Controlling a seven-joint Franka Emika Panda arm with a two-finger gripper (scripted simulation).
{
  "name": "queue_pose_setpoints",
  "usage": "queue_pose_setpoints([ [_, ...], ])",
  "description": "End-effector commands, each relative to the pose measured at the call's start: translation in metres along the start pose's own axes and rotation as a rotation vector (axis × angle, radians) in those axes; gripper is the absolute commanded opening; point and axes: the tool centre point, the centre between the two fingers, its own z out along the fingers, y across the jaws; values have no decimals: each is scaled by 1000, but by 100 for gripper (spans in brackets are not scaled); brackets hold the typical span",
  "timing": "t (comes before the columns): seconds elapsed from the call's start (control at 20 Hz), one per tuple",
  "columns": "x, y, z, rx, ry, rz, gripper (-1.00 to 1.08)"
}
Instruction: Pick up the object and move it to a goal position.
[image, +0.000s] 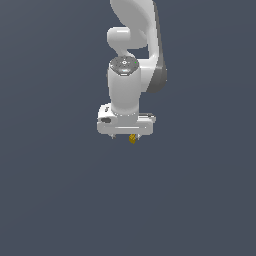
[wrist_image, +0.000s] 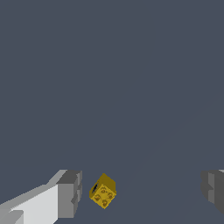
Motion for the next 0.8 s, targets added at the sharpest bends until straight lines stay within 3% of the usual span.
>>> queue_pose_setpoints([
  [0.0, 0, 0, 0, 0, 0, 0, 100],
  [0.45, -3, 33, 3, 5, -10, 47, 100],
  [0.75, -4, 30, 5, 5, -11, 57, 100],
])
